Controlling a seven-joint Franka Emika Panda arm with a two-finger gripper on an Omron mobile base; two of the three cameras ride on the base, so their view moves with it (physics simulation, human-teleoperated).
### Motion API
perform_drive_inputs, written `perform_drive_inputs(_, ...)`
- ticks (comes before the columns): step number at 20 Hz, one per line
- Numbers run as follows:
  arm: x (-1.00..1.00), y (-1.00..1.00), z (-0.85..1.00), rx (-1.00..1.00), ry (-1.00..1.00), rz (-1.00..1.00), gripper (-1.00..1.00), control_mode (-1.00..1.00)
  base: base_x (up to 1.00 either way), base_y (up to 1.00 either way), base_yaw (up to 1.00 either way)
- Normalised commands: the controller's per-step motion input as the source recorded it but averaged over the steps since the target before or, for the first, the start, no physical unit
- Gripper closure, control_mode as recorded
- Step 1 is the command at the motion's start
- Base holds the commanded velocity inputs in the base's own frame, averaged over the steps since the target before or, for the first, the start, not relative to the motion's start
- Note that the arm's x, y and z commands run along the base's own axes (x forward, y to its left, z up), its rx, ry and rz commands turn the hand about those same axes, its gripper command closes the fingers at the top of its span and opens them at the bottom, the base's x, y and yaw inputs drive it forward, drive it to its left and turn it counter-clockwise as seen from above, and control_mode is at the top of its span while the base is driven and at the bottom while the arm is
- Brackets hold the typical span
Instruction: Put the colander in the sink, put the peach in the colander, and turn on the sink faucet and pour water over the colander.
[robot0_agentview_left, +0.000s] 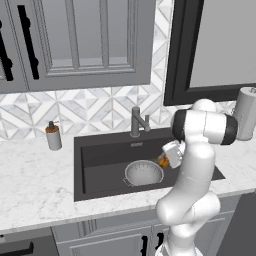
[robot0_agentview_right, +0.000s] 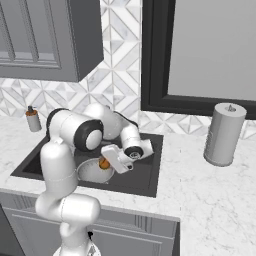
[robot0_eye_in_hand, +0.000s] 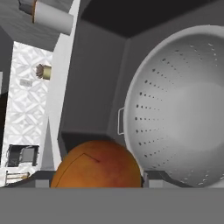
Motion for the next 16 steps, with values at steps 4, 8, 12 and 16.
perform_drive_inputs(4, 0.00, 0.17, -0.26, 0.00, 0.00, 0.00, 1.00, -1.00, 0.00, 0.00, 0.00)
perform_drive_inputs(8, 0.00, 0.10, -0.29, -0.01, 0.00, 0.00, 1.00, -1.00, 0.00, 0.00, 0.00)
perform_drive_inputs(12, 0.04, 0.07, -0.29, -0.04, 0.00, -0.01, 1.00, -1.00, 0.00, 0.00, 0.00)
perform_drive_inputs(16, 0.12, 0.05, -0.27, -0.04, 0.00, -0.01, 1.00, -1.00, 0.00, 0.00, 0.00)
